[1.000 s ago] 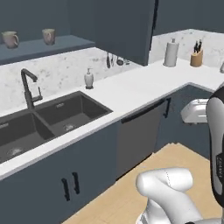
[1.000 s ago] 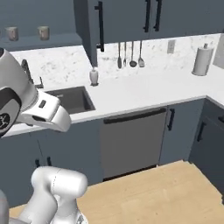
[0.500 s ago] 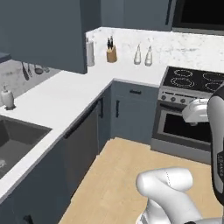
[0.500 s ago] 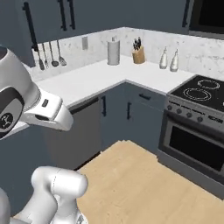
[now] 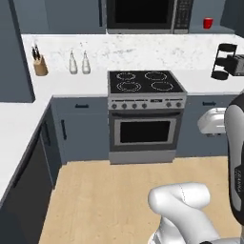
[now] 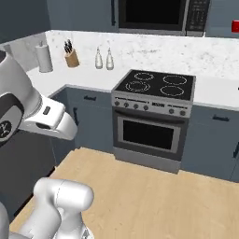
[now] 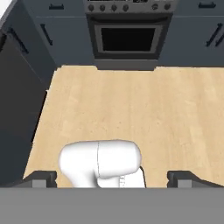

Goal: Gather all objects into one cabinet and sort the glasses and bowls to opposite sides.

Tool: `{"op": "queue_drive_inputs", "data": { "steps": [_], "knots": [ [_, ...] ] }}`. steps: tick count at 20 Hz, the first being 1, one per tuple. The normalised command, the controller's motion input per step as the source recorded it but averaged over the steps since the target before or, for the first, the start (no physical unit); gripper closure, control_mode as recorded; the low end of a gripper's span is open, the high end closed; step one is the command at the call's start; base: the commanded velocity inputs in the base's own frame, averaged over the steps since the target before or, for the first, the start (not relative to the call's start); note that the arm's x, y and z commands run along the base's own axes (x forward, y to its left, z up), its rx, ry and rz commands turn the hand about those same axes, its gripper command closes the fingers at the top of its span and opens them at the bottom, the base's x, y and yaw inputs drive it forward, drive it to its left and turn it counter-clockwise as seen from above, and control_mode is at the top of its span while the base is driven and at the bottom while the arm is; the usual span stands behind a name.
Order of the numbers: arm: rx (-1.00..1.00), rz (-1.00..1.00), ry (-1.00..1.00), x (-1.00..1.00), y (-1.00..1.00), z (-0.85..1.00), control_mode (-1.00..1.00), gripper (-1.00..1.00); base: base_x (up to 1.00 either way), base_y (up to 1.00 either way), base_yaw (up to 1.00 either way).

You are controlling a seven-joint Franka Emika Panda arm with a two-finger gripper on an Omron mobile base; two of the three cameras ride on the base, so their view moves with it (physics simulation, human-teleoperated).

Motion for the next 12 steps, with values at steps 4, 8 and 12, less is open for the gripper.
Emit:
{"op": "queue_drive_inputs", "data": {
  "steps": [4,8,12],
  "knots": [
    [0.00,0.00,0.00,0.00,0.00,0.00,1.00,-1.00,0.00,-0.01,-0.59],
    [0.00,0.00,0.00,0.00,0.00,0.00,1.00,-1.00,0.04,-0.03,-0.35],
    [0.00,0.00,0.00,0.00,0.00,0.00,1.00,-1.00,0.47,-0.38,-0.05]
  ]
}}
